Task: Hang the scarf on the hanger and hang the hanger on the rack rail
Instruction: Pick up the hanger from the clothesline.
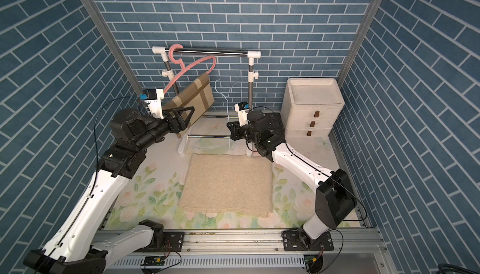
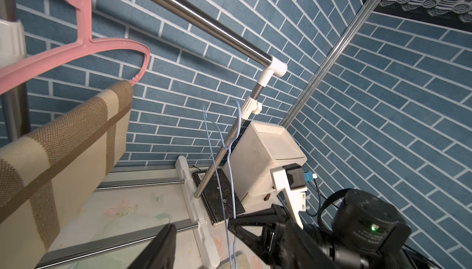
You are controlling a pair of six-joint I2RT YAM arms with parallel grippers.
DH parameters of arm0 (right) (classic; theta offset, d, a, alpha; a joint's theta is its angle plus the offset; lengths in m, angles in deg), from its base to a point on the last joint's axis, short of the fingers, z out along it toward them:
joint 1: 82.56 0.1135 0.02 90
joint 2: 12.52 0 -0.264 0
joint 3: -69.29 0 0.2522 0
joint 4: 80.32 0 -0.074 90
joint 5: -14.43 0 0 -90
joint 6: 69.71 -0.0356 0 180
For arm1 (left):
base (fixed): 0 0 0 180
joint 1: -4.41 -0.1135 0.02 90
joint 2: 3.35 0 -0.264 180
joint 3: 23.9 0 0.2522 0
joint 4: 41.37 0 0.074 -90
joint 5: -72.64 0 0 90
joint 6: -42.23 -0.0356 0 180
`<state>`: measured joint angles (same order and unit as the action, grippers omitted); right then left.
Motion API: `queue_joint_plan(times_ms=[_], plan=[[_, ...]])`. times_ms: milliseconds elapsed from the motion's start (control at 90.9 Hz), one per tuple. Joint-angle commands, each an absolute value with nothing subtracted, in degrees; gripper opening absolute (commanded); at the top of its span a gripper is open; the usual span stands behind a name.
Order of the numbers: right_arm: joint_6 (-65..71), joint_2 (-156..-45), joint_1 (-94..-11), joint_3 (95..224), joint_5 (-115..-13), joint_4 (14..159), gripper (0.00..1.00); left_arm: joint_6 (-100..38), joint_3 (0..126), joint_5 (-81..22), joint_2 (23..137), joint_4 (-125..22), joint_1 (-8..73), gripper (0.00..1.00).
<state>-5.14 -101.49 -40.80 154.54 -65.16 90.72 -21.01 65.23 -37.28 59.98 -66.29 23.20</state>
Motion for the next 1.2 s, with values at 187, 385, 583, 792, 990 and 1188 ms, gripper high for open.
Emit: queue_joint_plan(times_ms=[187, 385, 583, 792, 990, 1188], plan=[[-3.64, -94.08, -36.64, 146.69, -75.73, 93.39, 0.0, -20.46, 71.92, -32.42, 70.43, -62.96, 30.69, 0.7], [-3.41, -92.28, -34.99, 144.4, -75.87, 92.74, 0.0, -19.0, 73.52, -32.87, 74.84, -60.42, 32.17, 0.59], [-1.92, -92.04, -33.8, 143.79, -76.01, 91.92, 0.0, -18.06, 75.62, -33.74, 78.02, -59.76, 32.6, 0.45], [-0.91, -91.37, -33.32, 143.3, -76.27, 91.23, 0.0, -18.13, 76.47, -32.46, 79.72, -60.75, 32.58, 0.09], [1.76, -89.04, -34.24, 142.54, -71.77, 88.37, 0.28, -18.43, 74.86, -29.76, 77.81, -62.62, 32.62, 0.0], [1.86, -82.42, -41.53, 138.61, -56.41, 84.58, 0.61, -19.49, 70.97, -28.92, 73.31, -67.41, 32.6, 0.0]])
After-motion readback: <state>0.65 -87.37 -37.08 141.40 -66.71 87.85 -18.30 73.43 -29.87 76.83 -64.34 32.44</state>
